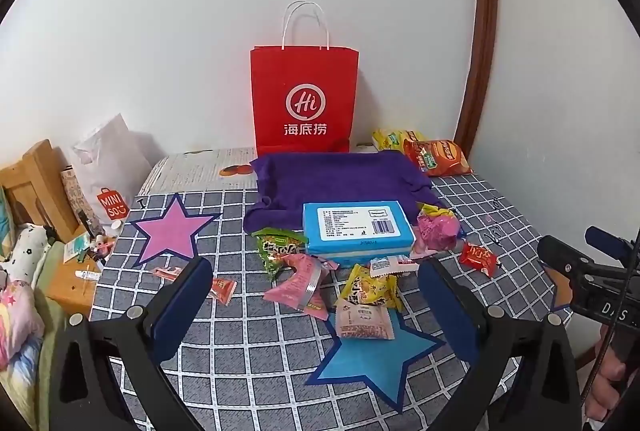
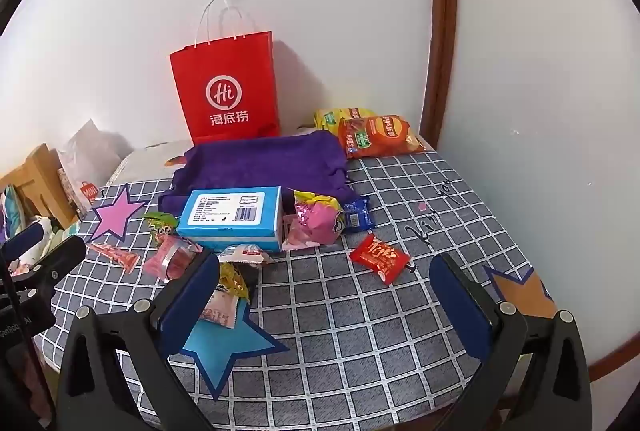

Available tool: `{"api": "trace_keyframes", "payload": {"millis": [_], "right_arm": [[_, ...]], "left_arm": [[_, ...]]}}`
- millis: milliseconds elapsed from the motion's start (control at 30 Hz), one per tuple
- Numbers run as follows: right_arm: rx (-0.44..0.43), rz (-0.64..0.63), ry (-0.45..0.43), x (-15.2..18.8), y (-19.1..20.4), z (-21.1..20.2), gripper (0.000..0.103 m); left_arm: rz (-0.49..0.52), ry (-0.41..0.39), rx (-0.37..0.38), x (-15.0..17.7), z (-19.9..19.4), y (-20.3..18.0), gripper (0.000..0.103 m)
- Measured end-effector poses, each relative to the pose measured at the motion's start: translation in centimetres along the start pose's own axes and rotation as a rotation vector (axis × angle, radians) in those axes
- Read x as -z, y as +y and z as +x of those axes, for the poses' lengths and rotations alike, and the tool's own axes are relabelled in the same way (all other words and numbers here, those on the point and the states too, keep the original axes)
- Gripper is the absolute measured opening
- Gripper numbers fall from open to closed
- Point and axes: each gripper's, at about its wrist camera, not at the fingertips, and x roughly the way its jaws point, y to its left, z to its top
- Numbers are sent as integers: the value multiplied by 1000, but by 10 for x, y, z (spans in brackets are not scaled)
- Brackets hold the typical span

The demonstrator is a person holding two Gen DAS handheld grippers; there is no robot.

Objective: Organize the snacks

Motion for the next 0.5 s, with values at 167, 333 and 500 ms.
{"api": "trace_keyframes", "payload": {"millis": [167,333,500], "right_arm": [[-6,-3,-11,2,3,-5,103],[-11,-5,-21,2,4,-8,103],[-14,1,-20,3,4,-9,103]], "left_arm": [[-4,-7,1,1,-2,1,103],[-7,-18,4,1,-4,1,103],[-6,-22,3,2,-6,1,103]]}}
